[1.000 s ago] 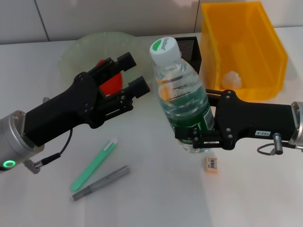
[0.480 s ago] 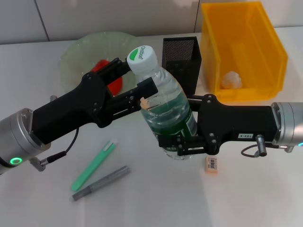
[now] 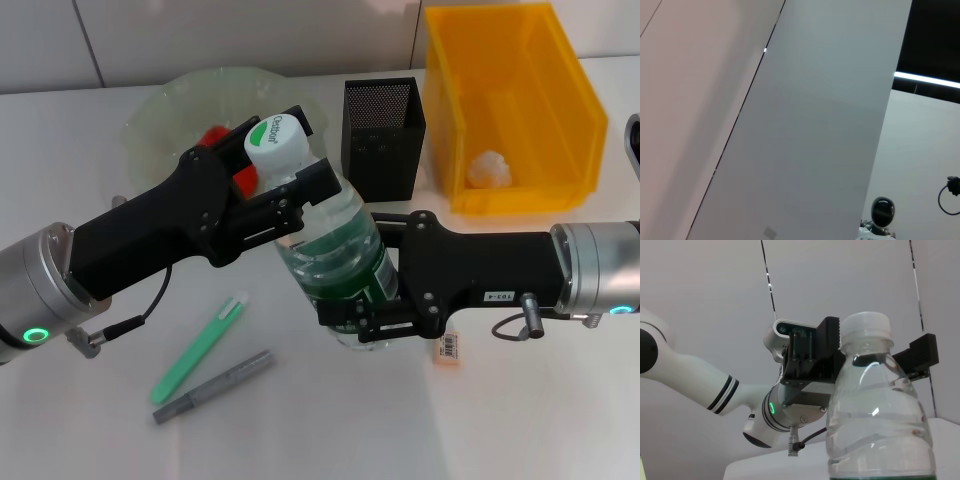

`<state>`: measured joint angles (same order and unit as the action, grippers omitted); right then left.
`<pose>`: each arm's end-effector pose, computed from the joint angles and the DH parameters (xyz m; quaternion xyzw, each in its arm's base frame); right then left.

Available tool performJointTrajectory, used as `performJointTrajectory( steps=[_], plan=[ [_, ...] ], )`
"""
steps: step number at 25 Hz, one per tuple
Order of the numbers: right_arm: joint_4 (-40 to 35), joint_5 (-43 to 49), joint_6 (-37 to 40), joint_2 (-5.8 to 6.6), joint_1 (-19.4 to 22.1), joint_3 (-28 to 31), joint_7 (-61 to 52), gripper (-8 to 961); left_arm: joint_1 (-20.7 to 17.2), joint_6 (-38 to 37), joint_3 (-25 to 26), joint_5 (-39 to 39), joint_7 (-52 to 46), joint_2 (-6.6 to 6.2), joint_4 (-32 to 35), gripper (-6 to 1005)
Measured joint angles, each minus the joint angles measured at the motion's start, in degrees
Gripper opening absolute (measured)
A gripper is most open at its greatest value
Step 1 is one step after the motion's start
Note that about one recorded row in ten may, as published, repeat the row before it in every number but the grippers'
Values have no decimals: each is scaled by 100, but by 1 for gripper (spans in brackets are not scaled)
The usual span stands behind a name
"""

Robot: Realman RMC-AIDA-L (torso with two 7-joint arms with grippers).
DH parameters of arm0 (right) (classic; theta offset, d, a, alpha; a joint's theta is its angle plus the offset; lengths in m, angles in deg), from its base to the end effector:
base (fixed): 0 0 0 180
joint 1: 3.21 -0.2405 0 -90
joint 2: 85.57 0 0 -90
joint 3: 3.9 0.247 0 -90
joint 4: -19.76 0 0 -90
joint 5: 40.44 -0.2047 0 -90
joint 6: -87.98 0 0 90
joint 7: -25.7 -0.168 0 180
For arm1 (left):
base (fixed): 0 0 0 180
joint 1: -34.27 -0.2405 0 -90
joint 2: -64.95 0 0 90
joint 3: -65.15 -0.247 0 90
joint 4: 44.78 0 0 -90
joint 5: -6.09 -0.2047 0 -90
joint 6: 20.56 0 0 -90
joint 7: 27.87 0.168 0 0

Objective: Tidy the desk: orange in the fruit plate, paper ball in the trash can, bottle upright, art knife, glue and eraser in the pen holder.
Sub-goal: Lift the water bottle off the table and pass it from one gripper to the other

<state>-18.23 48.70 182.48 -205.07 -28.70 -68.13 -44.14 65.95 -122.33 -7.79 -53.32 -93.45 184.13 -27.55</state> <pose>0.1898 0.2907 -0.0406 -0.9332 0.0962 0.3440 0.0403 -0.1585 0.2931 -0.0320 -0.8299 -0.1624 -0.5332 0.0260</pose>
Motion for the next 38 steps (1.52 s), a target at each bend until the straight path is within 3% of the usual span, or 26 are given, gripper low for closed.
performJointTrajectory(
  steps=[9,29,38],
  plan=[
    [27,-7,-5,-7,-23,2,14,770,45,-21,-1,-3,-214,0,0,805],
    [75,-16,211,6,-26,-45,80,773,190,-32,-212,-60,-226,-9,63,462],
    [71,-28,241,14,-27,-36,49,784,170,-62,-210,-59,-218,-29,62,450]
  ],
)
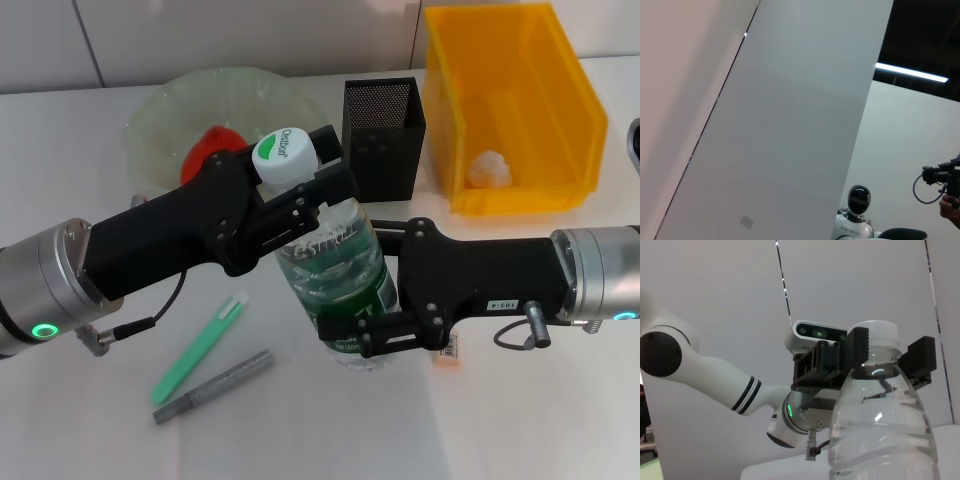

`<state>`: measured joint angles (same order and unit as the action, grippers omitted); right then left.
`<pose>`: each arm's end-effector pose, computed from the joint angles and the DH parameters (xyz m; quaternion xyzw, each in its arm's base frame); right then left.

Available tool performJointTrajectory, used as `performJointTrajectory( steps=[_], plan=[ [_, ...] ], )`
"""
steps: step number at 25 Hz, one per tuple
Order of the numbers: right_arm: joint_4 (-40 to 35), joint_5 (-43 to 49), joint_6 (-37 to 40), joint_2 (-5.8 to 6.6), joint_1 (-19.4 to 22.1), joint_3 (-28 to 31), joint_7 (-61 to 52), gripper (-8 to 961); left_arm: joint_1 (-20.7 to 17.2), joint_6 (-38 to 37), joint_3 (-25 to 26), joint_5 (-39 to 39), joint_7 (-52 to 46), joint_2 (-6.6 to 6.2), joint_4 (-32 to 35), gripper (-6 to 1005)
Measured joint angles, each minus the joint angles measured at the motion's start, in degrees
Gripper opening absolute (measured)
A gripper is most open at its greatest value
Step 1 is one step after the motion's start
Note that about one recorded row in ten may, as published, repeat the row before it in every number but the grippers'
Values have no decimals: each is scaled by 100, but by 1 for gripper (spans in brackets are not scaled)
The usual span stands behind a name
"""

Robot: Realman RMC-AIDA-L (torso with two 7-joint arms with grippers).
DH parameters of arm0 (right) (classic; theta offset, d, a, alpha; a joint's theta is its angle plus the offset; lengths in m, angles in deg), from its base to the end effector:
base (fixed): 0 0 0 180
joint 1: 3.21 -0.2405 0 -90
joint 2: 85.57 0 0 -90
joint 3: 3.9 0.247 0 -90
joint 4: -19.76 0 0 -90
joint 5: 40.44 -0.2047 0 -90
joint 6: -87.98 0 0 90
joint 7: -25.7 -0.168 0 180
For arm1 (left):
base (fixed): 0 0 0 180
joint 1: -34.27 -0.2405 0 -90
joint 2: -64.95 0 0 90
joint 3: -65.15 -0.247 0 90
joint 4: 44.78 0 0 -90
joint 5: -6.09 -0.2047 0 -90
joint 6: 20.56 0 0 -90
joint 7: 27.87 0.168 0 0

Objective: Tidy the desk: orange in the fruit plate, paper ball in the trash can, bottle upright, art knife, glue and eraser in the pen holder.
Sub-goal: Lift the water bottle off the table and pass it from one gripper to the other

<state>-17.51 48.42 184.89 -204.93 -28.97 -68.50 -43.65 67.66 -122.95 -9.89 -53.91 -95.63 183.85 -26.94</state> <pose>0.1867 0.2842 -0.0401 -0.9313 0.0880 0.3530 0.0203 -0.1485 0.2919 -0.0352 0.8382 0.1567 0.5223 0.0119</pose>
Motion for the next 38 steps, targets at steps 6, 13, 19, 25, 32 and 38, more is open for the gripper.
performJointTrajectory(
  steps=[6,13,19,25,32,38],
  plan=[
    [-15,33,6,8,8,-9,-74,795,-8,-17,6,-14,7,-9,-1,446],
    [-106,96,12,60,60,10,-193,795,-21,-19,-2,-172,90,-16,62,445],
    [-333,363,18,54,83,28,-398,795,24,58,-26,-425,120,-23,102,445],
    [-515,577,1,36,123,55,-524,795,-7,83,-16,-524,158,-28,202,445],
    [-761,574,23,39,240,64,-632,795,-52,79,40,-523,143,-73,219,444],
    [-1073,594,38,40,419,63,-710,795,-101,155,49,-526,97,-114,371,444]
  ],
)
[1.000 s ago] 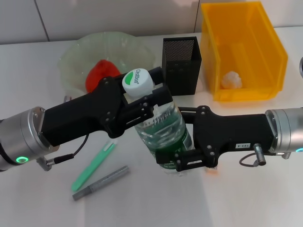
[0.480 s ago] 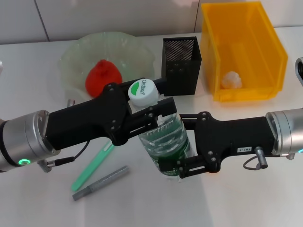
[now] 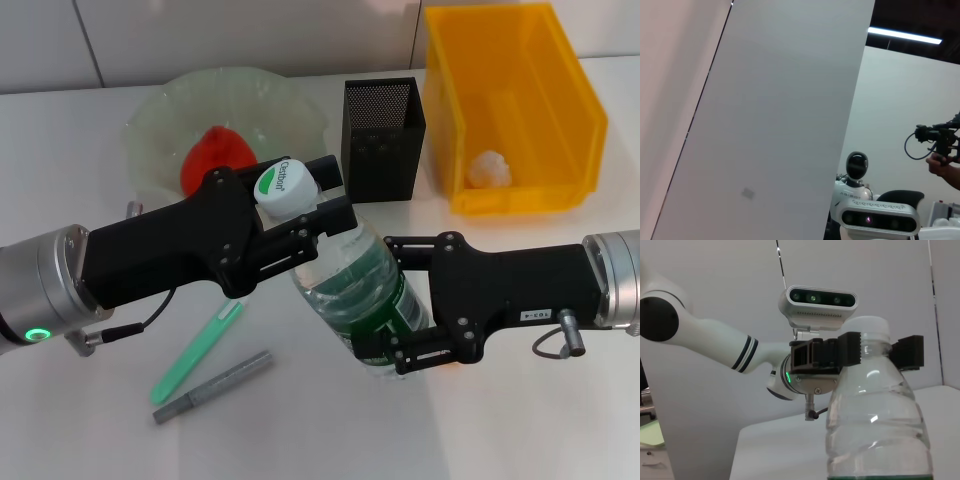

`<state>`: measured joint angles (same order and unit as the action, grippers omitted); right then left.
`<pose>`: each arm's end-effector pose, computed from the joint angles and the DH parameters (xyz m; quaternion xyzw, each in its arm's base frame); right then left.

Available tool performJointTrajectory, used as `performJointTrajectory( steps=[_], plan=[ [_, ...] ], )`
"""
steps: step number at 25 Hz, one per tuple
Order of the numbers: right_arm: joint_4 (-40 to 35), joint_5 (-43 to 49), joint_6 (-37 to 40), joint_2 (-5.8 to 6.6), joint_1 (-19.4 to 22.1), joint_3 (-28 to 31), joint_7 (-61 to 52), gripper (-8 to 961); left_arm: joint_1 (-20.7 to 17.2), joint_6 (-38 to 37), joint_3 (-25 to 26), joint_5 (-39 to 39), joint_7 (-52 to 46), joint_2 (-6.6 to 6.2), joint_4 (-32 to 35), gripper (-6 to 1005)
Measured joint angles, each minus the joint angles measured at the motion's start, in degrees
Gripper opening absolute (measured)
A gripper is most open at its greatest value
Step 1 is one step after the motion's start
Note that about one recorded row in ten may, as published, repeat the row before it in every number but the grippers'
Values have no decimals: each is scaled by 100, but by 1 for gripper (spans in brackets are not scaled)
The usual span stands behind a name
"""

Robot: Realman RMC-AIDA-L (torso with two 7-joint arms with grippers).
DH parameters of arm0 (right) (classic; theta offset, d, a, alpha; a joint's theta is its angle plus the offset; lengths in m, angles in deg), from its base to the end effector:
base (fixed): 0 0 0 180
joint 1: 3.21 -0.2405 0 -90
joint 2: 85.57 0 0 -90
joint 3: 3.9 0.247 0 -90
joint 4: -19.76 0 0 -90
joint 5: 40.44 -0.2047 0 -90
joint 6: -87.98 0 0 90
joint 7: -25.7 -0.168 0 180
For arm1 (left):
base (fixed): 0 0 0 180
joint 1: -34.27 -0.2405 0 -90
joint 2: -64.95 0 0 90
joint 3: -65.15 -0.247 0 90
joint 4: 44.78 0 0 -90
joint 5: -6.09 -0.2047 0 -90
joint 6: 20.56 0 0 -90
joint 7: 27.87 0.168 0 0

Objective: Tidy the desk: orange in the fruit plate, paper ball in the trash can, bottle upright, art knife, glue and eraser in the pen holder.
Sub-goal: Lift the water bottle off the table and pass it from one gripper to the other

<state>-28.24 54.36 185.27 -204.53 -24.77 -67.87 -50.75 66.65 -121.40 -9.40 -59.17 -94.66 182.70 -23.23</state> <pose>0.1985 0.2794 -0.0253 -0.9501 0.0951 0.2962 0.0235 -0.1552 0.2916 -0.0354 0.8668 0.1274 0.4819 0.0088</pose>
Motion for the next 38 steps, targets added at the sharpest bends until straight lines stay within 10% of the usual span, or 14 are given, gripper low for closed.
performJointTrajectory(
  steps=[38],
  plan=[
    [-145,238,3,14,72,60,-81,794,-122,105,150,-164,-219,-94,451,443]
  ],
)
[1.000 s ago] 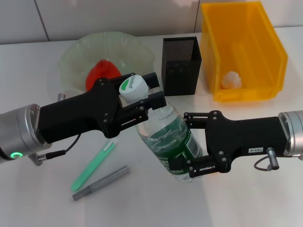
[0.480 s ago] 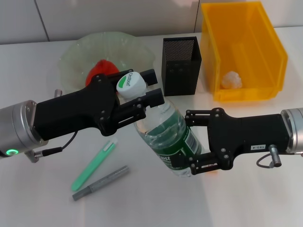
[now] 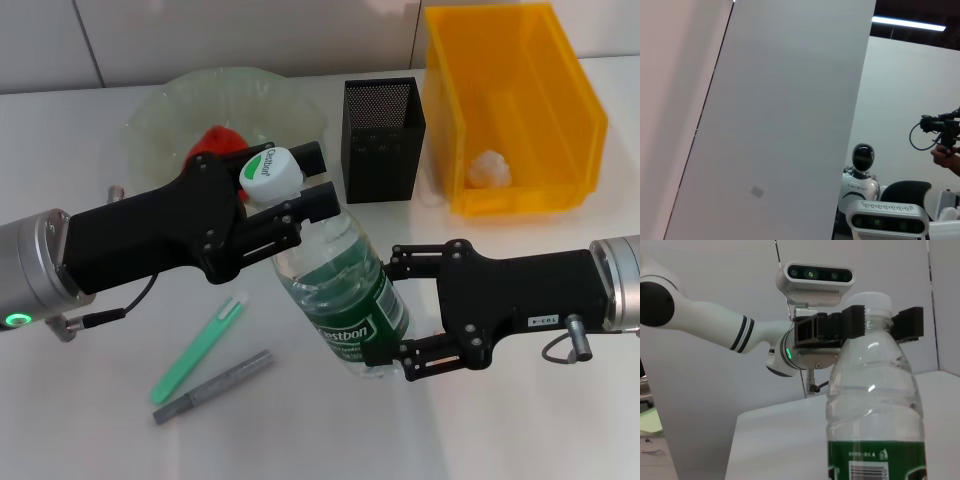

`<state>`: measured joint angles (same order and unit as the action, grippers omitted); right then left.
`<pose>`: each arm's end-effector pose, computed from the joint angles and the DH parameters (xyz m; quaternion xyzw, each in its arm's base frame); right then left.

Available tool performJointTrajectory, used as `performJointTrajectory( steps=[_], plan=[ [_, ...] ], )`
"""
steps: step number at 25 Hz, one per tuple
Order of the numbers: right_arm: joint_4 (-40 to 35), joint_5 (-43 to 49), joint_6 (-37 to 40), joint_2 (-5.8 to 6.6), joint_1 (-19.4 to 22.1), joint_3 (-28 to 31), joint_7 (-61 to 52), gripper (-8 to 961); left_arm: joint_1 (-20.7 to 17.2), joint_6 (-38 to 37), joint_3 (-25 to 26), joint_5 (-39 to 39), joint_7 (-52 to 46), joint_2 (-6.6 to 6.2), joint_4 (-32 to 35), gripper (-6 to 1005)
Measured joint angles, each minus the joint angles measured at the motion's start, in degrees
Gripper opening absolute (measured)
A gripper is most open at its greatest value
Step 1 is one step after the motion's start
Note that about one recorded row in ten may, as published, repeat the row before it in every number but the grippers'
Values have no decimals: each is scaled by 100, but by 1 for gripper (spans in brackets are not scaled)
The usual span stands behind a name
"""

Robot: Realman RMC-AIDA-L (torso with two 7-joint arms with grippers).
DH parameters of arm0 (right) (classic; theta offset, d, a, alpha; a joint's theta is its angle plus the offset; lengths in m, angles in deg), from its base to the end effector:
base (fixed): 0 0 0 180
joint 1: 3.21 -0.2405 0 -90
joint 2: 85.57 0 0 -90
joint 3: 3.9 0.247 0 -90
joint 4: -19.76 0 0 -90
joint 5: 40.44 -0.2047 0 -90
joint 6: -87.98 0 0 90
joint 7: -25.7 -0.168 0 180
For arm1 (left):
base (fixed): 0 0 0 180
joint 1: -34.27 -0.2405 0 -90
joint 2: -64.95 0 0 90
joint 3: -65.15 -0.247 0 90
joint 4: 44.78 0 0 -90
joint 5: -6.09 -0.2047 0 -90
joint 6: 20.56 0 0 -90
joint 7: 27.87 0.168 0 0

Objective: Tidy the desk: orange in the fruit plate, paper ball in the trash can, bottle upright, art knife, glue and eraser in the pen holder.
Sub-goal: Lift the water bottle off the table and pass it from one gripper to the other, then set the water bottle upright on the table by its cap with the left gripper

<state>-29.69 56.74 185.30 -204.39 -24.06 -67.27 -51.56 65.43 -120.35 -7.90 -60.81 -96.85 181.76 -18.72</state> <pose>0.2052 0.2777 -0.0237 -0.9556 0.0988 0.2765 0.0253 -0.1566 0.2983 -0.0241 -0.8747 -0.1165 -0.4704 0.0040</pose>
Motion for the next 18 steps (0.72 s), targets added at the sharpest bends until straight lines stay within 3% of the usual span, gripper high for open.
performJointTrajectory(
  steps=[18],
  plan=[
    [15,287,-19,11,94,71,0,794,-130,-86,175,13,-100,-58,280,442]
  ],
)
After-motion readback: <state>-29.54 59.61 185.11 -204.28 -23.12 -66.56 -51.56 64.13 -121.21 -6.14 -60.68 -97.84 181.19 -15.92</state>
